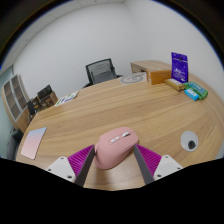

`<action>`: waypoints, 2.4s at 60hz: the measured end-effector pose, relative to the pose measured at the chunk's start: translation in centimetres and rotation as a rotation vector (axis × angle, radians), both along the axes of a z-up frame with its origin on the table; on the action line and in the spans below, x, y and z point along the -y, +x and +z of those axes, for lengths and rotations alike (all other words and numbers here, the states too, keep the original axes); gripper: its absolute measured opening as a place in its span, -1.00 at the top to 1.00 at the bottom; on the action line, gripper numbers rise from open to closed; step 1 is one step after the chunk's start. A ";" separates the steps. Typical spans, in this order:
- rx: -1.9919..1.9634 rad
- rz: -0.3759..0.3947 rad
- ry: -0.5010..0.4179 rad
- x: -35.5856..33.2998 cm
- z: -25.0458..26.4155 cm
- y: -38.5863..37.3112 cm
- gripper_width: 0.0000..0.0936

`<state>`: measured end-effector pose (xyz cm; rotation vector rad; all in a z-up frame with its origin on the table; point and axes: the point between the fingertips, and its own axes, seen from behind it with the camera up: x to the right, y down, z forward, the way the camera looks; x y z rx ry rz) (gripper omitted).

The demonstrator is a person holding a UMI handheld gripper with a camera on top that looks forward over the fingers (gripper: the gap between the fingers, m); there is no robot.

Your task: Arrange mouse

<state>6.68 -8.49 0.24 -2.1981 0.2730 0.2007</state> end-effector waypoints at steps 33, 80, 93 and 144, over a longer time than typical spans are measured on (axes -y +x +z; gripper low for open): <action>0.044 0.154 -0.003 -7.3 -0.2 -3.4 -0.72; 0.121 0.231 0.106 -9.0 10.4 -20.6 0.09; 0.123 0.233 0.111 -11.2 10.7 -39.2 0.10; 0.190 0.180 -0.173 -11.5 -1.7 -48.8 -0.23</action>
